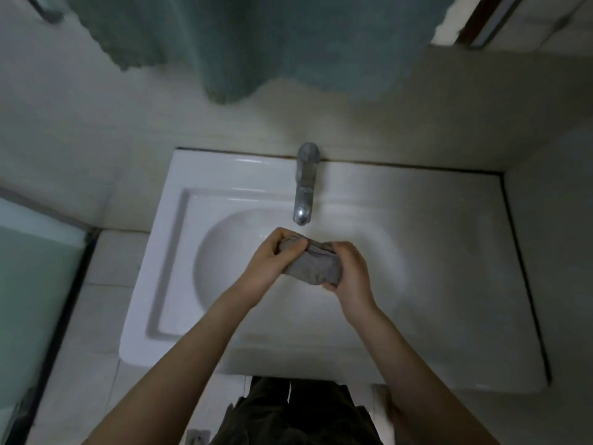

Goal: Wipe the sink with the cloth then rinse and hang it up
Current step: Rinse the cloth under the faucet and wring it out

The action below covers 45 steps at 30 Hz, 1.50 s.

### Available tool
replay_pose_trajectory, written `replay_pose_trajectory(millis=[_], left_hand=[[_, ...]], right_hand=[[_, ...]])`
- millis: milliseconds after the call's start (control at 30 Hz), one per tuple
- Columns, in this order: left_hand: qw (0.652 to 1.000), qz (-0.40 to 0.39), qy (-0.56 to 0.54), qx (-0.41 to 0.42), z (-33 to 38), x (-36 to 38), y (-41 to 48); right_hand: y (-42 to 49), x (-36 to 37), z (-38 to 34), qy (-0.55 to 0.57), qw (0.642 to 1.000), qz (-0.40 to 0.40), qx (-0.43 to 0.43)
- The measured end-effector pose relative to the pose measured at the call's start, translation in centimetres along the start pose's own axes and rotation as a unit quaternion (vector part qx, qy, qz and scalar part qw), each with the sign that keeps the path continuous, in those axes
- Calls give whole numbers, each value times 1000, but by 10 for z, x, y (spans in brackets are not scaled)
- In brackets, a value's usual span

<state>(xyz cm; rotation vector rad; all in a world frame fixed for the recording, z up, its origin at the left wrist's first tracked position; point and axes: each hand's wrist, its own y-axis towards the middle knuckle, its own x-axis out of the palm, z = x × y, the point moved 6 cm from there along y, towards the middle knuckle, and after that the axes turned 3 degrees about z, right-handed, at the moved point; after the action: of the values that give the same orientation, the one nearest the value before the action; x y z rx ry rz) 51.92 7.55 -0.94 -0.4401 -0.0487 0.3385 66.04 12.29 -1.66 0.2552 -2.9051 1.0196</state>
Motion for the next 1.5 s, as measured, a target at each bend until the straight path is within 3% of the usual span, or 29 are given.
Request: replay_pose_trajectory(millis=[133, 233, 433, 567, 667, 733, 867, 933, 1000, 1133, 1233, 1267, 1333, 1433, 1500], left_hand=[[994, 7, 48, 100, 50, -24, -13], [989, 45, 33, 136, 68, -31, -26], [979, 11, 128, 160, 60, -23, -44], [965, 68, 154, 200, 67, -30, -53], [955, 84, 175, 226, 75, -29, -55], [929, 90, 231, 276, 85, -24, -59], [842, 104, 353, 396, 115, -9, -72], [801, 103, 388, 445, 134, -3, -82], [786, 99, 397, 464, 148, -2, -88], [892, 88, 262, 359, 149, -10, -82], [939, 107, 167, 279, 144, -12, -80], [949, 109, 143, 260, 143, -12, -80], [961, 100, 100, 238, 140, -8, -82], [980, 57, 5, 190, 138, 0, -85], [989, 21, -33, 144, 132, 5, -87]], right_hand=[[-25, -6, -52, -27, 984, -98, -143], [-44, -11, -67, -89, 967, -108, -211], [-53, -16, -58, -183, 960, -97, -190], [-67, -12, -67, -204, 934, -139, -258], [-66, -15, -73, -201, 934, -98, -277], [-64, -16, -77, -218, 929, -71, -290], [-70, -16, -91, -293, 893, -16, -341], [-79, -17, -107, -338, 851, 17, -402], [-91, -17, -122, -364, 807, 21, -464], [-92, -12, -120, -354, 833, -36, -424], [-96, -7, -123, -420, 770, 41, -479], [-102, -7, -123, -413, 766, 67, -488], [-113, -3, -119, -342, 813, 67, -467], [-120, 15, -103, -212, 912, -29, -349], [-116, 20, -97, -156, 942, -46, -293]])
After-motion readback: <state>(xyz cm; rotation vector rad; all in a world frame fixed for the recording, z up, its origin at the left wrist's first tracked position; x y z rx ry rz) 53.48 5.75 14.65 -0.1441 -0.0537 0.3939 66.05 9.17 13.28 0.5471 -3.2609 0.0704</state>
